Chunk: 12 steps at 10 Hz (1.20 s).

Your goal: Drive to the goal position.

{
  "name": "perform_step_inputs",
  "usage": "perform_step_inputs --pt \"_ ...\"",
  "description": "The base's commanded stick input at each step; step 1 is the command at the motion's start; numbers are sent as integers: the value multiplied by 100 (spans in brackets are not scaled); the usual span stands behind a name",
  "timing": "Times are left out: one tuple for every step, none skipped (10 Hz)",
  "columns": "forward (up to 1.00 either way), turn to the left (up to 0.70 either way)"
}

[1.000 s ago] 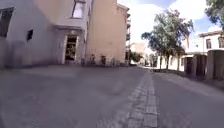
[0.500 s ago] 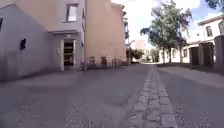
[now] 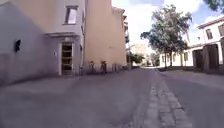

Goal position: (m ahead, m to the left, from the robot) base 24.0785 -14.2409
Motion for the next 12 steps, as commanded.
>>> perform_step_inputs --pt "85 0" --pt "85 0" --pt "85 0" --pt "85 0" --pt "85 -6" --pt "85 -12" --pt "85 -16" --pt "85 -21" --pt "85 -25" --pt "85 -30" --pt "85 -34" --pt "85 -34"
